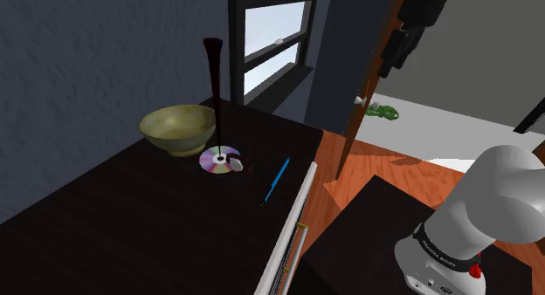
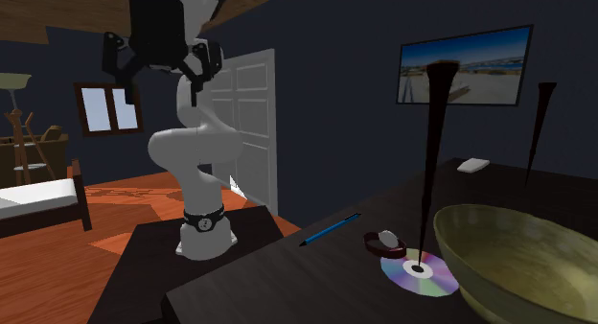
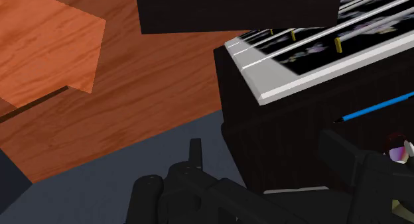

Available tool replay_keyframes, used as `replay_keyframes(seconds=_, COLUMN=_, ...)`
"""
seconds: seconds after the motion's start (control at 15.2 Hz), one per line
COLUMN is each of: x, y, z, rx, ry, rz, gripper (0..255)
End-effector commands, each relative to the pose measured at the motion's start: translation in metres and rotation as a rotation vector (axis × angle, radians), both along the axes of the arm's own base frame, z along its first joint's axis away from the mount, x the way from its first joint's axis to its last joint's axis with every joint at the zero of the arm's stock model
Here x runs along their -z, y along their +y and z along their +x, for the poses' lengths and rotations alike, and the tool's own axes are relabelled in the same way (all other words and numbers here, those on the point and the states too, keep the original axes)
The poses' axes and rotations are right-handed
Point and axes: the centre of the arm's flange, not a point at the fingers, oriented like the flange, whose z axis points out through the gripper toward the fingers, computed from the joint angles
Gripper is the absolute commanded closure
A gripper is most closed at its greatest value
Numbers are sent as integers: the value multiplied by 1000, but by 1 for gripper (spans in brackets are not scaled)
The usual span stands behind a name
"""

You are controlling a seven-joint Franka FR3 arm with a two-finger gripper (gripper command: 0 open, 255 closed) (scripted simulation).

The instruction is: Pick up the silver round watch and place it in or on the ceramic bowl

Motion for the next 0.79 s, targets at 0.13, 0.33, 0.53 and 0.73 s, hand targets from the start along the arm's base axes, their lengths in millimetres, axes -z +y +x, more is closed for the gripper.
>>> replay_keyframes(seconds=0.13, x=11, y=21, z=10, rx=-7, ry=-9, rz=0, gripper=0)
replay_keyframes(seconds=0.33, x=28, y=53, z=24, rx=-18, ry=-23, rz=-1, gripper=0)
replay_keyframes(seconds=0.53, x=45, y=84, z=39, rx=-29, ry=-37, rz=-1, gripper=0)
replay_keyframes(seconds=0.73, x=61, y=116, z=53, rx=-40, ry=-51, rz=-1, gripper=0)
